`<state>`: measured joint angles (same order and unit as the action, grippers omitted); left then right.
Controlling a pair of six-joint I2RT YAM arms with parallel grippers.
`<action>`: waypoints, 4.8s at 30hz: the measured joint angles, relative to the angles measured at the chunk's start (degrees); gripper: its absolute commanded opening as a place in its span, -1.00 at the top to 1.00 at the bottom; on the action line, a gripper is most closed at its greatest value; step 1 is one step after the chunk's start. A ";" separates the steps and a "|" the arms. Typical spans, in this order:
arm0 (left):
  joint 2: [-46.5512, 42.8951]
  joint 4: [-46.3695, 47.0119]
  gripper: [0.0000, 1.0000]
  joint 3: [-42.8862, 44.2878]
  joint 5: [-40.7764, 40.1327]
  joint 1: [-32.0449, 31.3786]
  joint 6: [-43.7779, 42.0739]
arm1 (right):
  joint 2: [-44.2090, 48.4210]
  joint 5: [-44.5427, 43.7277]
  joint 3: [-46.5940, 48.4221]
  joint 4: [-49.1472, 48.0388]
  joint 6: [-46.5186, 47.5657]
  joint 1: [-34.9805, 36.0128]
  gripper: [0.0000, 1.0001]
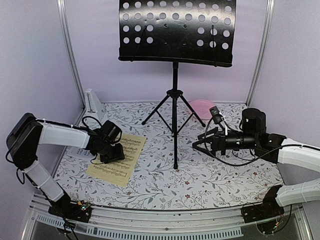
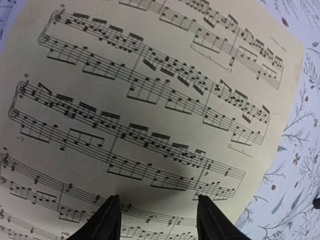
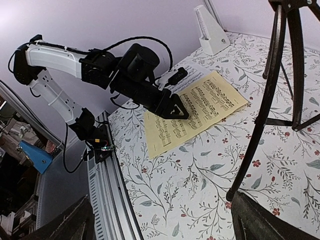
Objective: Set up the instrument practice props
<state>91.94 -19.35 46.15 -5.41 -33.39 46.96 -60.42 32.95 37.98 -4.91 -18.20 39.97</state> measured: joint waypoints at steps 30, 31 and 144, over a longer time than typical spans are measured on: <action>-24.90 8.11 -0.18 -16.17 0.07 -15.45 14.60 | -19.56 -6.03 4.57 -1.64 0.76 11.19 -0.72; -26.08 8.17 -0.19 -18.08 0.94 -13.88 14.58 | -20.72 -6.49 5.07 -1.77 0.61 11.63 -0.70; -59.63 8.00 1.00 -0.13 28.65 -5.07 -37.09 | -27.19 -8.59 -2.78 -61.57 -9.20 17.46 -0.98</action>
<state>32.32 -11.35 46.02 23.24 -38.46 9.87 -87.61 24.36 35.20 -66.48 -27.40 57.43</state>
